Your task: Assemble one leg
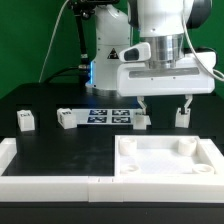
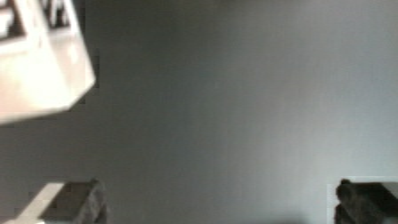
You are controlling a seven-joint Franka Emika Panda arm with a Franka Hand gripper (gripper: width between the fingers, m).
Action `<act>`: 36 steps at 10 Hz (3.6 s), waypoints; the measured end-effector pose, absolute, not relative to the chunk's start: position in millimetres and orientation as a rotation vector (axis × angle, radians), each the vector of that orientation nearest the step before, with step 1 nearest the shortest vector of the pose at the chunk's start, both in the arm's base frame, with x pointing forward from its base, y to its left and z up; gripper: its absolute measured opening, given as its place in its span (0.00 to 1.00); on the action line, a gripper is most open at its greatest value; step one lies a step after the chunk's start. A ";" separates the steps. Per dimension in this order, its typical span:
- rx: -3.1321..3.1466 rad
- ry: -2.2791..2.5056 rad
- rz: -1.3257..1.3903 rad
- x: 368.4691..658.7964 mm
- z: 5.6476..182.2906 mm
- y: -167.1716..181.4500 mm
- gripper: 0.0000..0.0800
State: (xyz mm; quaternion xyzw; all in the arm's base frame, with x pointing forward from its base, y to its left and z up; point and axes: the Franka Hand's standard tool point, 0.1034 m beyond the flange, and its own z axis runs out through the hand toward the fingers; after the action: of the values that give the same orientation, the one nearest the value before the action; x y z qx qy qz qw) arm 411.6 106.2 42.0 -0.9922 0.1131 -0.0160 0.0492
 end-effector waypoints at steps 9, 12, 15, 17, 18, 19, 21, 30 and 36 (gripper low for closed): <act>-3.037 0.217 0.283 390.5 42.7 125.0 0.81; -2.998 0.203 0.664 370.2 37.9 143.7 0.81; -2.878 0.178 1.063 368.2 45.1 141.5 0.81; -2.805 0.170 1.234 365.0 40.2 139.6 0.81; -2.799 0.170 1.245 365.8 34.5 141.1 0.81; -2.805 0.168 1.234 365.5 32.8 143.1 0.81; -2.802 0.167 1.244 361.2 26.6 143.9 0.81; -2.792 0.196 1.286 351.6 14.8 146.2 0.50; -2.791 0.193 1.286 351.4 14.8 146.1 0.36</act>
Offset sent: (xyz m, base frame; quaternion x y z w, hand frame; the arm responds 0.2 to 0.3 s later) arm -0.0126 0.0123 0.0108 0.0017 -0.0088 0.0102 0.9999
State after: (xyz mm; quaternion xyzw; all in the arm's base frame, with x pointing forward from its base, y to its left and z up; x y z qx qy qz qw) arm 351.4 146.1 14.8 -0.9059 0.0627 0.4176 0.0312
